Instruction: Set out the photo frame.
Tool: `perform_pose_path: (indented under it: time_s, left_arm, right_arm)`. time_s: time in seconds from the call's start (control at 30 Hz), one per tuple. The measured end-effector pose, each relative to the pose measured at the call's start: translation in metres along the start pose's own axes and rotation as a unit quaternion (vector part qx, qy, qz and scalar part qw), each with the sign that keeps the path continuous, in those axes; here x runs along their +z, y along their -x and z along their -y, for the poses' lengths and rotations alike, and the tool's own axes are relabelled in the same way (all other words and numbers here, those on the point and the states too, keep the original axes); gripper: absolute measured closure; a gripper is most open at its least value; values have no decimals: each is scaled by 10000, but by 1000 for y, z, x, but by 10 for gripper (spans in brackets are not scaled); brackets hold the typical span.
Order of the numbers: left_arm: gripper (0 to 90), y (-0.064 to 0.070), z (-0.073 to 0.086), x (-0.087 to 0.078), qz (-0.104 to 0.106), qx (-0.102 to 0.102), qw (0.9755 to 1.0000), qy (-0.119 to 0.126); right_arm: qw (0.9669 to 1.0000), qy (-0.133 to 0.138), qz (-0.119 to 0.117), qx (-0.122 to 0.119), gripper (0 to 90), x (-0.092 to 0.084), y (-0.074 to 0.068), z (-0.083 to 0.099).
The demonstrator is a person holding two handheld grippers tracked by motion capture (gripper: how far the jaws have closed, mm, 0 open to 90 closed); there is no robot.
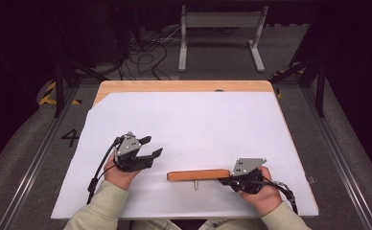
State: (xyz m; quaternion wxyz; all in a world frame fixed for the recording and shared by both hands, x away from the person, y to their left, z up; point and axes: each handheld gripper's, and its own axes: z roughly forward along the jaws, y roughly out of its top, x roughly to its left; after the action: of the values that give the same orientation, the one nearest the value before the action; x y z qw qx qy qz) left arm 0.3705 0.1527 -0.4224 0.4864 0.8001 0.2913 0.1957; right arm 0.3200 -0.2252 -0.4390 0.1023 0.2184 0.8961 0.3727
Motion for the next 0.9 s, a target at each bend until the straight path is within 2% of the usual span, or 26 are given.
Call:
perform_pose_path:
  time_s: [0.33, 0.43, 0.47, 0.7, 0.9]
  left_arm:
    - [384, 0, 0, 0, 8, 9, 10000, -13]
    - [388, -1, 1, 0, 22, -1, 10000, -27]
    - [391, -1, 1, 0, 30, -29, 10000, -36]
    - [405, -1, 1, 1, 84, -82, 9999, -124]
    - [442, -2, 1, 0, 155, -125, 9996, -189]
  right_arm:
    - [9993, 94, 219, 278, 900, 9, 20, -6]
    - [9991, 104, 292, 283, 900, 11, 23, -9]
    - [9987, 133, 393, 285, 900, 14, 26, -13]
    - [9982, 211, 429, 368, 900, 21, 37, -23]
    - [9982, 218, 449, 327, 900, 28, 43, -33]
